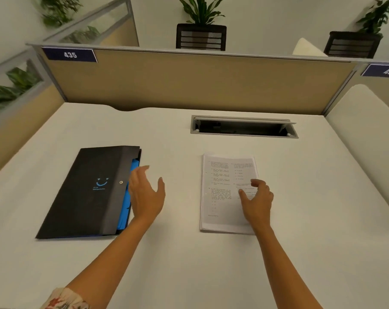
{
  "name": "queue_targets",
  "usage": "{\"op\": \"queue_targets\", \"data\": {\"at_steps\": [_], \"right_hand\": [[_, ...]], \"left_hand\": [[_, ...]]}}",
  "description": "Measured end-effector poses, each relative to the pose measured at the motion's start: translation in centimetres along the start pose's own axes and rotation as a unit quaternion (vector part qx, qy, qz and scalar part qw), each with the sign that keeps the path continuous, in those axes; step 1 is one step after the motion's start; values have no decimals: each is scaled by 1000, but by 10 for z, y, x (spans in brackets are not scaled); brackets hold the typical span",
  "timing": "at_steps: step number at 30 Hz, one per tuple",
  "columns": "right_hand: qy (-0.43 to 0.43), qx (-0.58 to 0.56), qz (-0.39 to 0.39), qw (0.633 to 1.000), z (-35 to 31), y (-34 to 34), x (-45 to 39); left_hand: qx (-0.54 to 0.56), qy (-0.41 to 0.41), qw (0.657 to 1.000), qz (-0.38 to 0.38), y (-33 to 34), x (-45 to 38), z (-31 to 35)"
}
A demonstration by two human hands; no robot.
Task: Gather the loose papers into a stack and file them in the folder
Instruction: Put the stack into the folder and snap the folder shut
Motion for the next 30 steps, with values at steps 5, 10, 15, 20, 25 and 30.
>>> {"op": "queue_targets", "data": {"at_steps": [5,10,15,20,25,30], "right_hand": [[-48,-41,-28,998,-20,27,1],[-64,-59,-74,993,-35,55,5],[-81,-60,-87,991,-47,67,9],[-81,-63,-84,991,-50,70,10],[-90,-65,-101,989,-57,82,12],[-137,-56,-152,977,-80,106,20]], "left_hand": [[-157,-98,983,17,-39,-10,-75],[-248,-277,917,-146,-30,-6,-149],[-218,-331,899,-185,-27,-2,-168],[-255,-296,890,-236,-20,-2,-164],[-279,-254,887,-265,-23,-12,-150],[-278,-186,906,-258,-21,-20,-120]]}}
Point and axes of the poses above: each hand's wrist, its own x-axis away from the middle knuckle, its own y-axis out of the palm, z = x × y, the point moved 10 cm from there along -x, towards the middle knuckle, and after that the axes turned 13 degrees about -z, right-handed, at the moved point
